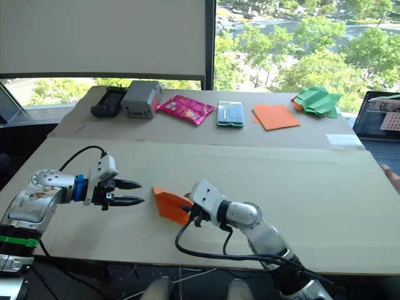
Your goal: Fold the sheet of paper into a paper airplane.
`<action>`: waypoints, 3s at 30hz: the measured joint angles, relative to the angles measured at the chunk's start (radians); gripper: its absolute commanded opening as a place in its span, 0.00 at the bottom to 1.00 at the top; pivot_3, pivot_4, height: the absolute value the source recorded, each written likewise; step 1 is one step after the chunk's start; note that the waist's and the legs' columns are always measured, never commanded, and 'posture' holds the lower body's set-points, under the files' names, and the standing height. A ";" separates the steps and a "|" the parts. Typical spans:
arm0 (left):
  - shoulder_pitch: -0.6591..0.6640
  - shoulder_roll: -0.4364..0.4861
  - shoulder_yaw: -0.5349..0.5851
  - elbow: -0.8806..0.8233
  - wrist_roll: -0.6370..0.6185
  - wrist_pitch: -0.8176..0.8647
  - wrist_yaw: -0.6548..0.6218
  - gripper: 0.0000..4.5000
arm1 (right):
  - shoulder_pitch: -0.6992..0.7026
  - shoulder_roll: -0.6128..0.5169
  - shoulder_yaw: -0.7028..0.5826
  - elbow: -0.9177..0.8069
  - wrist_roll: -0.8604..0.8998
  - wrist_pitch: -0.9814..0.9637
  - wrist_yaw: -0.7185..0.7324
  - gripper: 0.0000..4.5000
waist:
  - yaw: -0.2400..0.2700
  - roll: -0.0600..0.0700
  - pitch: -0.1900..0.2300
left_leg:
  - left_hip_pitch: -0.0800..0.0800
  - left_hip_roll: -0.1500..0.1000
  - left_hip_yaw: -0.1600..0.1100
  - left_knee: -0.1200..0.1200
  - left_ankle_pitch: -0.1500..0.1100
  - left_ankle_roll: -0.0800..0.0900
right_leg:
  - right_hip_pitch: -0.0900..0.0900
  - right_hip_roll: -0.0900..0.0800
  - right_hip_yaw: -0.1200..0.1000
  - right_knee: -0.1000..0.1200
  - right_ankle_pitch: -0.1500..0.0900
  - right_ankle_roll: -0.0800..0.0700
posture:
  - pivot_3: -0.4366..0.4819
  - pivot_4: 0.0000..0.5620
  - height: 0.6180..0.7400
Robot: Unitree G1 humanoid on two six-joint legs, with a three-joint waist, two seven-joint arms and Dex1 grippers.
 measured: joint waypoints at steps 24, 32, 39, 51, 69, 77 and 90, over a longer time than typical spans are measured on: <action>-0.066 -0.087 -0.045 0.009 -0.040 0.027 0.065 0.64 | -0.020 -0.150 0.062 0.095 -0.254 -0.404 0.137 0.14 | 0.008 -0.001 0.000 | 0.001 -0.001 0.001 0.001 0.002 0.003 | 0.001 0.000 0.001 0.000 0.000 0.000 | 0.48 0.27 0.69; -0.105 -0.112 -0.104 0.064 -0.030 -0.007 0.037 0.22 | -0.004 -0.162 0.051 0.093 -0.246 -0.415 0.158 0.59 | 0.012 -0.001 0.000 | 0.001 0.000 0.001 0.001 0.003 0.005 | 0.001 0.000 0.001 0.000 0.000 0.000 | 0.48 0.27 0.69; -0.210 -0.183 -0.167 0.178 0.034 -0.110 0.038 0.01 | 0.003 -0.139 -0.014 0.039 -0.200 -0.308 0.157 0.59 | 0.024 -0.001 0.000 | 0.000 -0.001 0.001 0.002 0.004 0.007 | 0.002 0.001 0.001 0.001 0.000 0.000 | 0.48 0.27 0.69; -0.289 -0.264 -0.282 0.484 0.220 -0.444 0.033 0.01 | 0.074 -0.086 -0.060 -0.124 -0.187 -0.122 0.099 0.59 | 0.024 -0.001 -0.001 | 0.001 -0.001 0.001 0.002 0.004 0.006 | 0.002 0.001 0.001 0.001 0.000 0.000 | 0.48 0.27 0.69; -0.286 -0.278 -0.276 0.508 0.253 -0.528 0.029 0.01 | 0.110 -0.119 -0.028 -0.158 -0.189 -0.085 0.116 0.59 | 0.025 0.000 -0.003 | 0.001 -0.001 0.001 0.003 0.004 0.005 | 0.003 0.001 0.001 0.001 0.000 0.000 | 0.48 0.27 0.69; -0.270 -0.276 -0.273 0.480 0.254 -0.517 0.031 0.00 | 0.095 -0.111 -0.012 -0.077 -0.209 -0.089 0.104 0.40 | 0.025 0.000 -0.004 | 0.001 -0.001 0.001 0.003 0.004 0.006 | 0.003 0.001 0.001 0.001 0.000 0.000 | 0.48 0.27 0.69; -0.250 -0.267 -0.263 0.450 0.254 -0.502 0.034 0.00 | 0.055 -0.040 -0.033 -0.057 -0.126 -0.017 0.118 0.00 | 0.023 0.000 -0.004 | 0.001 -0.001 0.001 0.002 0.004 0.006 | 0.003 0.001 0.001 0.002 0.000 0.000 | 0.48 0.27 0.69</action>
